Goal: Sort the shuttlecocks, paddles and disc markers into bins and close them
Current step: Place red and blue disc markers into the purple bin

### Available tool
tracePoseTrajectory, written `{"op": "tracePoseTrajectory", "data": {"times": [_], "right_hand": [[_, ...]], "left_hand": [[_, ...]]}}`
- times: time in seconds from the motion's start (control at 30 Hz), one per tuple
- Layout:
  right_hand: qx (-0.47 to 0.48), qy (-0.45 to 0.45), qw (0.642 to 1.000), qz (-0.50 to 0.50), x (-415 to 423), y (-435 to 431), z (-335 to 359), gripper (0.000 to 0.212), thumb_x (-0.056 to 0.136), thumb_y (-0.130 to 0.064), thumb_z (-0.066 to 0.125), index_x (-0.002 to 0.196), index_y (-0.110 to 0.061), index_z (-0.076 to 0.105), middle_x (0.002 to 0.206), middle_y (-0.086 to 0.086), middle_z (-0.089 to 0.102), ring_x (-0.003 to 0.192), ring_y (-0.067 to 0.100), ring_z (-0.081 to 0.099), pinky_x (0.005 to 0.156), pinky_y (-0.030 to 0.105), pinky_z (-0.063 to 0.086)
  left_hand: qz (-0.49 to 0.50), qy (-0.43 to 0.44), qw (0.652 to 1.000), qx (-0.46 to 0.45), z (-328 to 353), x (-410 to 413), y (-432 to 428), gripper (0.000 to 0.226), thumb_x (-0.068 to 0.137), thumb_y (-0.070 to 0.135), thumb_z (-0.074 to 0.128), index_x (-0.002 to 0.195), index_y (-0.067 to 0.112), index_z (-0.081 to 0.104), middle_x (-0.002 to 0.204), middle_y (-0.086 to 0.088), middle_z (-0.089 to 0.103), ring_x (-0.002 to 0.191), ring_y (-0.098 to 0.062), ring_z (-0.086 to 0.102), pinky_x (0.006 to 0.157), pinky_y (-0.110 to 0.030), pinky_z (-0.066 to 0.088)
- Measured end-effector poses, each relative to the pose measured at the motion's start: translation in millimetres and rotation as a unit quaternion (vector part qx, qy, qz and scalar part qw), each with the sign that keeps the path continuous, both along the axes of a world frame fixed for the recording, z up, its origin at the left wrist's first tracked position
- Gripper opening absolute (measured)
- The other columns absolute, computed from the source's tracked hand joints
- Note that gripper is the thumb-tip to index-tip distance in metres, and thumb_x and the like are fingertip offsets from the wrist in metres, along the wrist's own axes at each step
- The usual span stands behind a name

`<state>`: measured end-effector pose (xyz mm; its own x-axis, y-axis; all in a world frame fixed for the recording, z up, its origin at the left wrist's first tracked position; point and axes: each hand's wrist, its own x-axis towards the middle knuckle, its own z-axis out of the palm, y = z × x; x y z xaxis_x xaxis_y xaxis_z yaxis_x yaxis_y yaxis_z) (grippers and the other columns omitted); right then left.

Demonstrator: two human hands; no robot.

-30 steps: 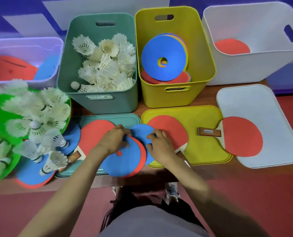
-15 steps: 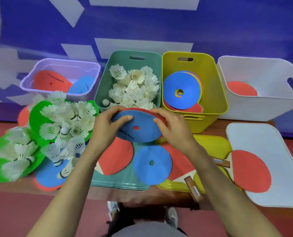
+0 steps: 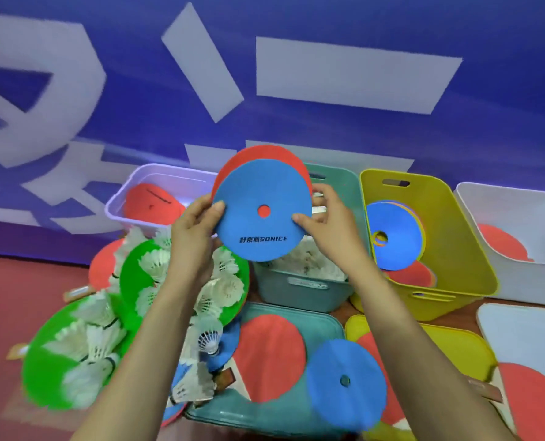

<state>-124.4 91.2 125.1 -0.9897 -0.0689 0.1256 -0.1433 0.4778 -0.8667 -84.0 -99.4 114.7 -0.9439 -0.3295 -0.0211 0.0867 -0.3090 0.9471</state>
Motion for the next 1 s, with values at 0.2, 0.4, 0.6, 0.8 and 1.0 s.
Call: {"op": "tracePoseTrajectory", "data": {"times": [0.2, 0.4, 0.6, 0.8, 1.0], "right_hand": [[-0.013, 0.042, 0.999, -0.022, -23, -57, 6, 0.047, 0.080, -0.006, 0.068, 0.122, -0.024, 0.054, 0.090, -0.013, 0.058, 0.071, 0.006, 0.059, 0.066, 0.022, 0.049], [0.007, 0.020, 1.000, -0.008, -58, -103, 16, 0.042, 0.076, -0.007, 0.074, 0.115, -0.017, 0.062, 0.100, -0.006, 0.065, 0.079, 0.008, 0.062, 0.071, 0.018, 0.050], [0.087, 0.020, 0.996, -0.031, -112, -133, 10, 0.031, 0.075, -0.001, 0.070, 0.101, -0.018, 0.069, 0.085, 0.002, 0.064, 0.071, 0.016, 0.062, 0.079, 0.025, 0.052], [0.142, 0.009, 0.990, -0.014, -168, -173, -25, 0.031, 0.077, 0.000, 0.068, 0.105, -0.012, 0.067, 0.088, 0.002, 0.061, 0.073, 0.016, 0.058, 0.083, 0.031, 0.050], [0.150, -0.093, 0.983, 0.052, -208, -207, -73, 0.030, 0.077, -0.003, 0.070, 0.105, -0.014, 0.067, 0.090, 0.005, 0.062, 0.079, 0.015, 0.055, 0.076, 0.022, 0.046]], "left_hand": [[-0.027, -0.025, 0.998, -0.046, 4, -24, -64, 0.022, 0.092, 0.010, 0.053, 0.100, 0.029, 0.060, 0.071, 0.012, 0.063, 0.068, -0.007, 0.060, 0.053, -0.019, 0.047], [-0.018, -0.047, 0.996, -0.069, -2, -57, -117, 0.020, 0.096, 0.031, 0.049, 0.089, 0.025, 0.066, 0.084, 0.008, 0.065, 0.074, -0.013, 0.056, 0.059, -0.025, 0.046], [0.114, -0.050, 0.951, -0.284, -27, -103, -196, 0.027, 0.097, 0.025, 0.047, 0.112, 0.009, 0.063, 0.107, -0.010, 0.067, 0.097, -0.022, 0.060, 0.087, -0.037, 0.044], [0.093, -0.160, 0.848, -0.496, -54, -164, -233, 0.036, 0.093, 0.003, 0.041, 0.126, 0.009, 0.053, 0.116, -0.025, 0.060, 0.108, -0.043, 0.052, 0.086, -0.043, 0.039], [0.028, -0.210, 0.793, -0.572, -82, -201, -249, 0.045, 0.087, -0.005, 0.043, 0.129, 0.007, 0.053, 0.120, -0.026, 0.059, 0.112, -0.045, 0.050, 0.086, -0.045, 0.040]]}}
